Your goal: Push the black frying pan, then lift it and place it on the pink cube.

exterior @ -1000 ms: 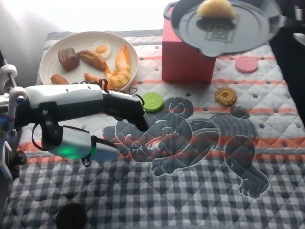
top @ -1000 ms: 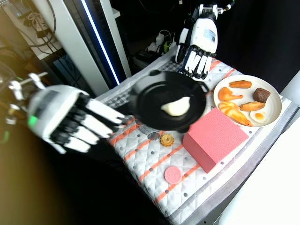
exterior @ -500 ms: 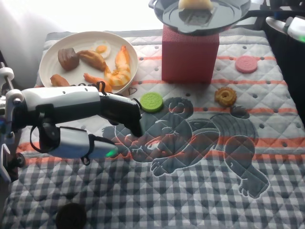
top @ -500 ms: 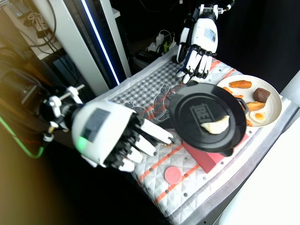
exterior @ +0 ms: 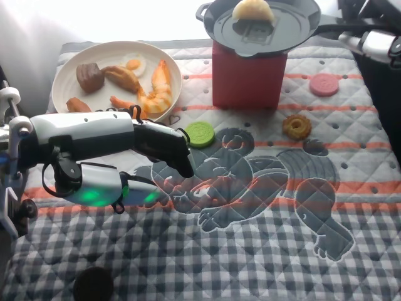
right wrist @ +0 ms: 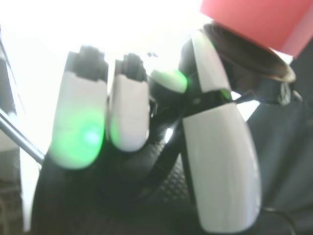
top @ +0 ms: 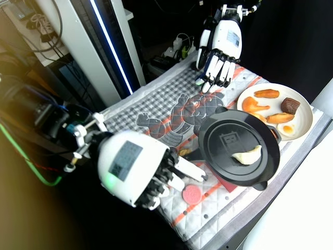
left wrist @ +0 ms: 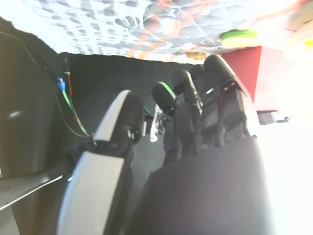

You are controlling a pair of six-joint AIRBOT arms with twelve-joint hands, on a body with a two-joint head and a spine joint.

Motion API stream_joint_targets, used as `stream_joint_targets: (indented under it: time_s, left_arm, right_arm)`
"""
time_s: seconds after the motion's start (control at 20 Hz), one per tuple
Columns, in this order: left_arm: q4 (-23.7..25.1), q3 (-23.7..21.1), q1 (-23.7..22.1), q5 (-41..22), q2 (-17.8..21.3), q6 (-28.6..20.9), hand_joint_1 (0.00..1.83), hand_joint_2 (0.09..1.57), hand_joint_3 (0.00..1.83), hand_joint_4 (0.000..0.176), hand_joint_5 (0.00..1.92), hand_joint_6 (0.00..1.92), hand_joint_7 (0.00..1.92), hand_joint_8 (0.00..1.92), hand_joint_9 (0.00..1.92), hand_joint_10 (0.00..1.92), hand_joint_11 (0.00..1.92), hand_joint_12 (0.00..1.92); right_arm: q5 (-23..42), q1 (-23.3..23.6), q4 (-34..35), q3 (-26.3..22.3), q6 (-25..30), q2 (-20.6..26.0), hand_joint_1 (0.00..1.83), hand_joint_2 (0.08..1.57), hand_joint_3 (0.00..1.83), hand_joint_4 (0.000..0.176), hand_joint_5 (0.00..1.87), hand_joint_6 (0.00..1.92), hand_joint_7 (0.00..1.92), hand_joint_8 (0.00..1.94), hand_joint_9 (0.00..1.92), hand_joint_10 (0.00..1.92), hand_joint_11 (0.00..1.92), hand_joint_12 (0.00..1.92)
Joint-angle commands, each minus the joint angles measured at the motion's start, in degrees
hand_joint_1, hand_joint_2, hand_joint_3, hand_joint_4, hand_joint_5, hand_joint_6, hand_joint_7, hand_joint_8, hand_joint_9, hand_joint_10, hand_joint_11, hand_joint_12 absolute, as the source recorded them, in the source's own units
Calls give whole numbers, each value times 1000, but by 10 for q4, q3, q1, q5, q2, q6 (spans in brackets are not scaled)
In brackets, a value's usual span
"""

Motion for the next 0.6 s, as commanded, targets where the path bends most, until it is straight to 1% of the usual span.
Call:
stream_joint_targets:
  time_s: [0.0, 0.05, 0.1, 0.15, 0.2, 0.25, 0.3, 0.35, 0.4, 0.45, 0.5, 0.55]
  left_arm:
    - [-22, 0, -3, -53, 1, -3, 998, 1339, 0, 0, 382, 802, 533, 27, 199, 631, 0, 1152]
    - [-23, 0, -3, -54, 1, -3, 1000, 1345, 0, 0, 387, 784, 531, 23, 204, 613, 0, 1145]
    - [-24, 1, -3, -55, 0, -3, 972, 1361, 0, 0, 363, 803, 528, 18, 212, 586, 0, 1147]
    - [-25, 1, -3, -55, 0, -3, 941, 1385, 5, 0, 362, 806, 551, 21, 255, 553, 0, 1157]
    - [-26, 1, -3, -56, 0, -3, 944, 1384, 3, 0, 356, 815, 543, 16, 245, 541, 0, 1132]
    - [-27, 1, -3, -56, 0, -3, 985, 1347, 0, 0, 316, 829, 514, 4, 206, 535, 0, 1038]
    - [-28, 1, -2, -56, 0, -3, 965, 1340, 0, 0, 346, 837, 554, 20, 249, 559, 0, 1163]
    - [-30, 1, -2, -56, 0, -3, 956, 1362, 0, 0, 366, 814, 557, 19, 249, 572, 0, 1193]
    - [-31, 1, -1, -56, 0, -2, 968, 1380, 7, 0, 399, 824, 582, 27, 268, 607, 0, 1276]
    - [-35, 1, 0, -56, 1, -2, 948, 1406, 15, 0, 366, 859, 561, 17, 214, 682, 0, 1266]
    - [-39, 0, 2, -56, 1, 0, 928, 1419, 19, 0, 360, 886, 558, 16, 187, 735, 0, 1274]
    - [-43, 0, 3, -56, 2, 2, 824, 1456, 35, 0, 335, 877, 528, 6, 154, 735, 0, 1244]
  right_arm:
    - [50, 10, -4, 7, 1, -3, 998, 1420, 38, 0, 1385, 1921, 1589, 1941, 1696, 1921, 1713, 1921]
    - [39, 10, -3, 12, 1, -8, 1016, 1417, 30, 139, 1368, 1921, 1578, 1941, 1699, 1921, 1727, 1921]
    - [32, 10, -3, 15, 1, -11, 986, 1435, 36, 169, 1358, 1921, 1575, 1941, 1695, 1921, 1708, 1921]
    - [24, 10, -3, 18, 1, -13, 997, 1426, 31, 175, 1313, 1921, 1573, 1941, 1691, 1921, 1700, 1921]
    - [19, 10, -3, 17, 1, -13, 990, 1423, 30, 176, 1271, 1921, 1547, 1941, 1669, 1921, 1681, 1921]
    - [17, 9, -3, 13, -2, -12, 1099, 1371, 4, 176, 1167, 1921, 1376, 1941, 1512, 1921, 1546, 1921]
    - [17, 9, -2, 7, -8, -11, 1014, 1376, 99, 36, 559, 1921, 721, 1781, 880, 1921, 892, 1921]
    - [17, 9, -2, -1, -16, -1, 976, 1427, 53, 0, 372, 1921, 576, 1777, 519, 1921, 498, 1921]
    - [17, 9, -2, -13, -27, 9, 740, 1320, 0, 55, 74, 1372, 206, 1423, 199, 1602, 99, 1916]
    - [18, 9, -1, -25, -43, 13, 664, 1232, 0, 60, 14, 579, 40, 822, 39, 1094, 19, 1480]
    - [22, 9, 5, -40, -65, 21, 646, 1169, 0, 82, 2, 172, 24, 390, 7, 687, 3, 1084]
    - [25, 9, 6, -53, -72, 31, 615, 1126, 0, 96, 0, 34, 4, 77, 1, 277, 0, 662]
